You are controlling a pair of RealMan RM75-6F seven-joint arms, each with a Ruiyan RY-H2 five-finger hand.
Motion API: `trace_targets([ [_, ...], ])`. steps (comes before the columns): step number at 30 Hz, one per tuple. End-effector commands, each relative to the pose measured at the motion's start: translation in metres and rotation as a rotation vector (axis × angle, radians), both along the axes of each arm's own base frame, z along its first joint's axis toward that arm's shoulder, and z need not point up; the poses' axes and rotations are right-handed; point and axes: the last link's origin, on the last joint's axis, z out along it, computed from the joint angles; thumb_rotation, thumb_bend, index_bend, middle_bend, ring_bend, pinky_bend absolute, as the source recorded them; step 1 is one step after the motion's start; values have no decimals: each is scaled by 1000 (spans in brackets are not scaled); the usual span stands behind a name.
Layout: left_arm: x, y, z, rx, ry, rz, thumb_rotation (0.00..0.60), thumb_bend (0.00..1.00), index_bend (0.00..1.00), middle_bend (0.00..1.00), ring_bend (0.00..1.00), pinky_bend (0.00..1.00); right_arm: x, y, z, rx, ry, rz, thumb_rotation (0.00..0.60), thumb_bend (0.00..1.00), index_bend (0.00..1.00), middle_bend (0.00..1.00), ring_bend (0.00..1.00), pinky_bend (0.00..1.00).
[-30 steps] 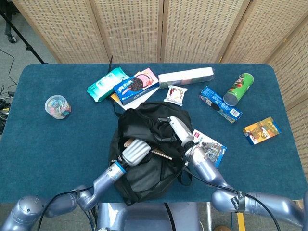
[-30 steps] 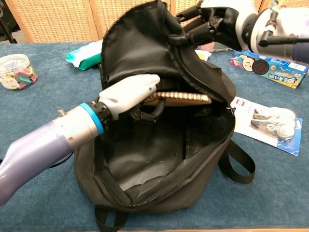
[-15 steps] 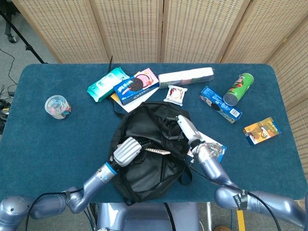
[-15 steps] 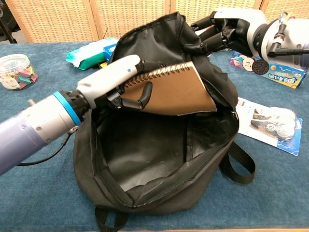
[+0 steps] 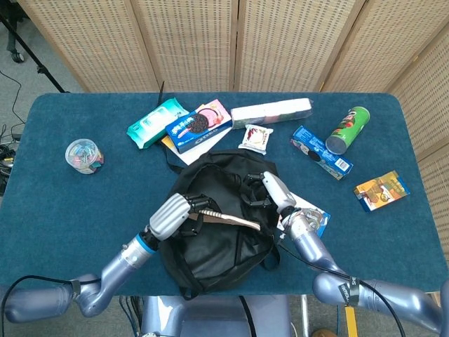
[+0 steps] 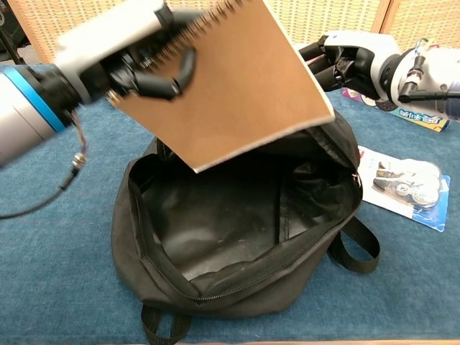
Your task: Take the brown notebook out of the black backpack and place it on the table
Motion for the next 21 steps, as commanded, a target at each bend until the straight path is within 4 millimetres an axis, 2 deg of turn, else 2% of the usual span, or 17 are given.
trace_targets([
  [1, -2, 3, 23, 23, -44, 25, 600, 784, 631, 473, 396, 506, -1, -1, 1, 4, -12, -18, 600, 543, 683, 710, 554, 427],
  [6, -7, 2, 55, 48, -102, 41, 600, 784, 630, 473, 396, 506, -9, 2, 0, 10, 11, -28, 600, 543, 683, 710, 554, 426],
  [9, -21, 4, 80, 116, -80, 45, 600, 784, 631, 473, 396, 506, -15, 6, -2, 23, 22, -28, 600, 543, 683, 710, 554, 427],
  [10, -31, 7, 91, 166, -46, 53, 600, 784, 631, 473, 396, 506, -17, 9, -2, 30, 29, -22, 600, 543, 683, 710, 553, 427],
  [13, -48, 11, 105, 260, 29, 59, 600, 777, 631, 473, 396, 506, -20, 13, -2, 38, 40, -9, 600, 543, 683, 710, 553, 426],
  [15, -67, 15, 118, 417, 142, 34, 600, 759, 635, 473, 396, 506, -22, 16, -2, 43, 52, 5, 600, 543, 683, 710, 554, 427],
  [17, -101, 16, 125, 562, 268, 37, 600, 740, 643, 474, 396, 506, -27, 19, -2, 53, 75, 23, 600, 543, 683, 710, 554, 427],
  [21, -150, 19, 122, 616, 400, 98, 600, 730, 645, 474, 396, 507, -37, 25, -3, 70, 116, 51, 600, 543, 684, 710, 554, 427],
])
